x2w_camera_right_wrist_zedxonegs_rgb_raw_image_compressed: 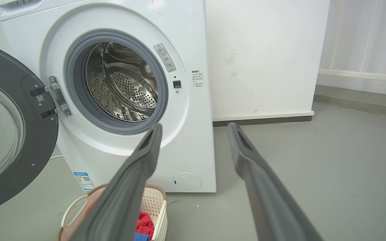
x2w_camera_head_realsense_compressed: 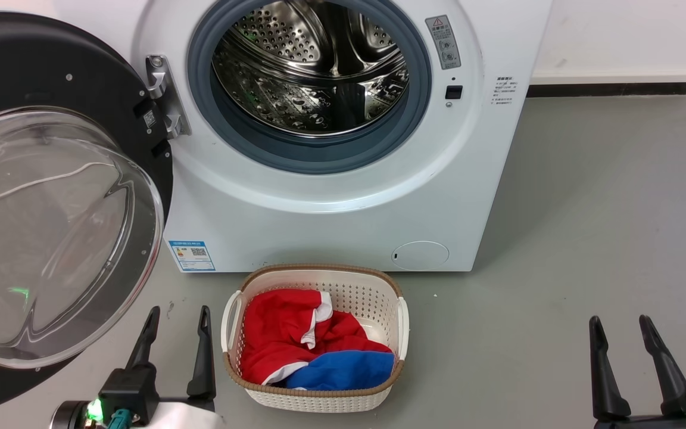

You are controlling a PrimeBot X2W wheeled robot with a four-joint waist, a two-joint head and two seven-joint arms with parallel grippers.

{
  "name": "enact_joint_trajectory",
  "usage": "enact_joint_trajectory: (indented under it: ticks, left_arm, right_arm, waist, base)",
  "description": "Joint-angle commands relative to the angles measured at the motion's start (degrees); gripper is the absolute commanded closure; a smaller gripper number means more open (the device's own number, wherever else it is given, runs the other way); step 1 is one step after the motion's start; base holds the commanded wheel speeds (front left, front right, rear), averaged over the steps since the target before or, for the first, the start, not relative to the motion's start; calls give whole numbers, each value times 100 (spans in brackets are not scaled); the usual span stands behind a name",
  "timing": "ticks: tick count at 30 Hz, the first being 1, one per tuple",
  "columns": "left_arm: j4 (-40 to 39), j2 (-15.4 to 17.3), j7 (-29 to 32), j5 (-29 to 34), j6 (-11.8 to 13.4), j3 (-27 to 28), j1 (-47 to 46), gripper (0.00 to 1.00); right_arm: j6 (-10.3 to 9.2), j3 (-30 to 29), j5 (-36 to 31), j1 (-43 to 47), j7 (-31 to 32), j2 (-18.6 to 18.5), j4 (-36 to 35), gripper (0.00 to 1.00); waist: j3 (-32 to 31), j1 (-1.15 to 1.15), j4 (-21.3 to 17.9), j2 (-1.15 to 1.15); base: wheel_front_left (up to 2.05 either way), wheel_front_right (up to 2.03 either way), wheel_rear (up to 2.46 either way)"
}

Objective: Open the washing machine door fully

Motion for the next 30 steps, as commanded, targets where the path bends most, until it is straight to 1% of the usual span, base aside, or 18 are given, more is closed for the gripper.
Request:
enact_joint_trajectory:
  ticks: [1,5,19,22,23,28,30]
  left_arm:
    - [-8,-5,-15,-55,58,20,63,0]
    - [-29,-7,-15,-89,117,1,163,0]
    - [-27,-11,-15,-190,135,18,291,0]
    - [12,-12,-15,-163,178,25,300,0]
    - [11,-7,0,-186,162,9,246,100]
    - [240,-20,40,-228,155,8,296,100]
    - [306,-19,109,-419,138,43,253,100]
  right_arm:
    - [-1,-7,7,72,-12,8,1,0]
    - [-1,-27,22,131,-12,8,21,0]
    - [-1,76,49,210,-12,8,111,0]
    - [-1,69,51,196,-12,8,114,0]
    - [0,71,15,165,0,0,112,100]
    - [0,93,36,171,26,1,303,100]
    - [0,107,235,146,56,-6,337,100]
  waist:
    - [2,0,-3,0]
    - [4,0,0,0]
    - [-19,0,-3,0]
    - [-29,0,-6,0]
    - [-29,0,-6,0]
    - [-31,0,-6,0]
    - [-29,0,-6,0]
  base:
    - [0,0,0]
    - [0,0,0]
    - [0,0,0]
    - [0,0,0]
    - [0,0,0]
    - [0,0,0]
    - [0,0,0]
